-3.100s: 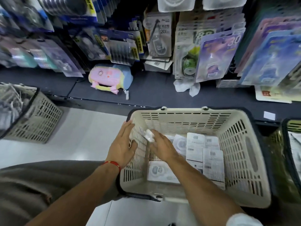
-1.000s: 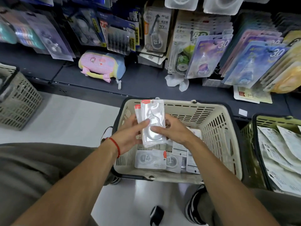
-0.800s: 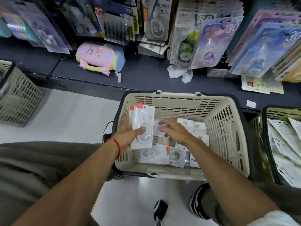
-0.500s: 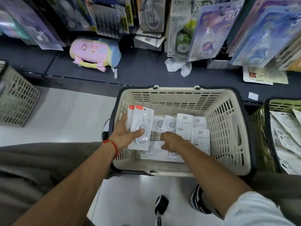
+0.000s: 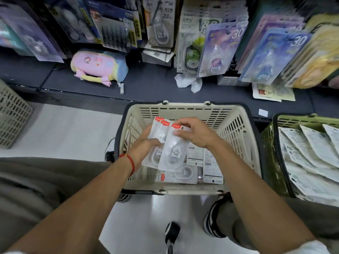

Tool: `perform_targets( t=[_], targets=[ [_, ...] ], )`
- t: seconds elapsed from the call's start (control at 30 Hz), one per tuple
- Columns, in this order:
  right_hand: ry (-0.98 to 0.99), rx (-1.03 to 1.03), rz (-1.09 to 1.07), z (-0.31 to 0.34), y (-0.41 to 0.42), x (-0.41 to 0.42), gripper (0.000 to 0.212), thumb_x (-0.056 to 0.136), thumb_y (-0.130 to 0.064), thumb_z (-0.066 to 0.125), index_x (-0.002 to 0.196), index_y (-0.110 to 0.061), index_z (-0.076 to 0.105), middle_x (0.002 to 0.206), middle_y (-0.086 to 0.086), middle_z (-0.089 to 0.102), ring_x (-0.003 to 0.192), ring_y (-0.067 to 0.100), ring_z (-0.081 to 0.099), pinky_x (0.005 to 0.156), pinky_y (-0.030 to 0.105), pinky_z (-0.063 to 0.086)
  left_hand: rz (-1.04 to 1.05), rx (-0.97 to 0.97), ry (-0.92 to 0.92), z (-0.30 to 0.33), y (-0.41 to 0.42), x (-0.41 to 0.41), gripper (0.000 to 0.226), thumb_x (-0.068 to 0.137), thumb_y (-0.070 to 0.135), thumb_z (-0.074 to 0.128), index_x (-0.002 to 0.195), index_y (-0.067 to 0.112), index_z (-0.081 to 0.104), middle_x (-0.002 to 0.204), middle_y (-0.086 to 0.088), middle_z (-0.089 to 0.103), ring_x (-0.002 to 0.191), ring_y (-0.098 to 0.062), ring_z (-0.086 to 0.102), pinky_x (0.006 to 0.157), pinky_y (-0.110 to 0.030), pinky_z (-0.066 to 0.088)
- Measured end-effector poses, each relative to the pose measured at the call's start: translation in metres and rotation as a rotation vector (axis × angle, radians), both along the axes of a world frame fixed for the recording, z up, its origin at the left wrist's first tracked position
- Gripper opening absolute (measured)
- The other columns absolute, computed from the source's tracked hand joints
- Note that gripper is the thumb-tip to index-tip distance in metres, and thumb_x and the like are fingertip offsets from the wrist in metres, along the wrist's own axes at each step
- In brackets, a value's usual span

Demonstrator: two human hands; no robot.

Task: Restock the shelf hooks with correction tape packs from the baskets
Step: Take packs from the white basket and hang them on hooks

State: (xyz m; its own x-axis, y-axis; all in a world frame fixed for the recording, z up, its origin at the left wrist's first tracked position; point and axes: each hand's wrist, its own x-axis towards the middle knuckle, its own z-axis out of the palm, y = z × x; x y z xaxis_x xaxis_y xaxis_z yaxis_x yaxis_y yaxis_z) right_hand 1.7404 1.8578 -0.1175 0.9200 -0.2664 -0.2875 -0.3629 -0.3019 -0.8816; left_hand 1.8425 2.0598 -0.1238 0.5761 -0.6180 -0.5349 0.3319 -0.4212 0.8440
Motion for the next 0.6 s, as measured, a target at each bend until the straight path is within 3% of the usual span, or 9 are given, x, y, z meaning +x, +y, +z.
perform_targets(
  t=[0.03,0.1,0.17,0.23,0.3,0.37,0.43,0.5,0.6],
  targets=[
    [-0.012,-0.047,-0.044,-0.005,0.006,0.004,0.012,0.094,-0.023,0.079,0.105,-0.024,0.075,0.097,-0.020,0.072,0.085,-0.011,0.064,0.077,0.015,0.049,0.019,-0.021,0.080,-0.001,0.000,-0.003,0.061,0.080,0.019,0.070,0.134,0.044,0.059,0.124,0.000,0.075,0.113,-0.026,0.072,0.091,-0.046,0.060],
    [-0.020,-0.140,-0.106,-0.017,0.018,0.010,0.015,0.093,-0.032,0.080,0.104,-0.031,0.071,0.098,-0.018,0.071,0.085,-0.004,0.064,0.074,0.021,0.047,-0.008,-0.035,0.121,-0.006,0.007,-0.006,0.058,0.088,0.031,0.080,0.137,0.051,0.054,0.122,0.012,0.076,0.109,-0.012,0.075,0.080,-0.037,0.064],
    [-0.027,-0.181,-0.124,-0.031,0.027,0.016,0.018,0.093,-0.038,0.079,0.107,-0.032,0.070,0.104,-0.016,0.071,0.095,0.004,0.065,0.078,0.023,0.045,-0.059,-0.021,0.085,-0.013,0.017,-0.007,0.076,0.082,0.025,0.090,0.135,0.059,0.046,0.115,0.032,0.073,0.101,0.009,0.071,0.071,-0.017,0.060],
    [-0.054,-0.131,-0.158,-0.044,0.034,0.020,0.021,0.093,-0.039,0.078,0.110,-0.030,0.069,0.110,-0.015,0.071,0.102,0.005,0.063,0.085,0.023,0.045,-0.070,0.047,0.015,-0.018,0.026,-0.007,0.086,0.077,0.019,0.094,0.127,0.065,0.041,0.106,0.044,0.067,0.097,0.021,0.065,0.071,-0.010,0.057],
    [-0.075,-0.061,-0.257,-0.058,0.038,0.022,0.023,0.093,-0.040,0.078,0.109,-0.031,0.063,0.105,-0.013,0.068,0.095,0.004,0.063,0.081,0.020,0.047,0.005,0.113,-0.045,-0.024,0.028,-0.004,0.086,0.074,0.017,0.096,0.135,0.052,0.047,0.120,0.028,0.070,0.113,0.003,0.068,0.089,-0.030,0.062],
    [0.049,-0.160,-0.249,-0.078,0.035,0.017,0.023,0.098,-0.038,0.073,0.112,-0.025,0.061,0.102,-0.007,0.067,0.094,0.013,0.065,0.078,0.027,0.047,0.106,0.190,-0.113,-0.024,0.030,0.001,0.085,0.072,0.014,0.096,0.139,0.033,0.049,0.127,0.009,0.068,0.121,-0.019,0.065,0.099,-0.045,0.057],
    [0.350,-0.351,0.054,-0.104,0.032,0.003,0.031,0.099,-0.035,0.072,0.124,-0.019,0.063,0.119,0.004,0.070,0.111,0.026,0.067,0.090,0.033,0.051,0.139,0.217,-0.168,-0.026,0.032,0.006,0.088,0.069,0.011,0.097,0.139,0.028,0.047,0.125,0.008,0.065,0.121,-0.022,0.062,0.107,-0.047,0.051],
    [0.607,-0.538,0.443,-0.126,0.037,-0.010,0.051,0.097,-0.037,0.074,0.140,-0.016,0.057,0.142,0.012,0.060,0.128,0.033,0.060,0.106,0.042,0.048,0.130,0.214,-0.187,-0.027,0.034,0.008,0.090,0.069,0.012,0.097,0.141,0.030,0.046,0.126,0.010,0.065,0.121,-0.020,0.061,0.111,-0.048,0.048],
    [0.649,-0.776,0.683,-0.143,0.050,-0.015,0.071,0.091,-0.036,0.079,0.148,-0.010,0.045,0.149,0.013,0.049,0.138,0.033,0.048,0.111,0.048,0.037,0.142,0.185,-0.171,-0.027,0.036,0.007,0.089,0.070,0.012,0.096,0.140,0.034,0.046,0.123,0.016,0.065,0.115,-0.010,0.063,0.108,-0.045,0.049]
  ],
)
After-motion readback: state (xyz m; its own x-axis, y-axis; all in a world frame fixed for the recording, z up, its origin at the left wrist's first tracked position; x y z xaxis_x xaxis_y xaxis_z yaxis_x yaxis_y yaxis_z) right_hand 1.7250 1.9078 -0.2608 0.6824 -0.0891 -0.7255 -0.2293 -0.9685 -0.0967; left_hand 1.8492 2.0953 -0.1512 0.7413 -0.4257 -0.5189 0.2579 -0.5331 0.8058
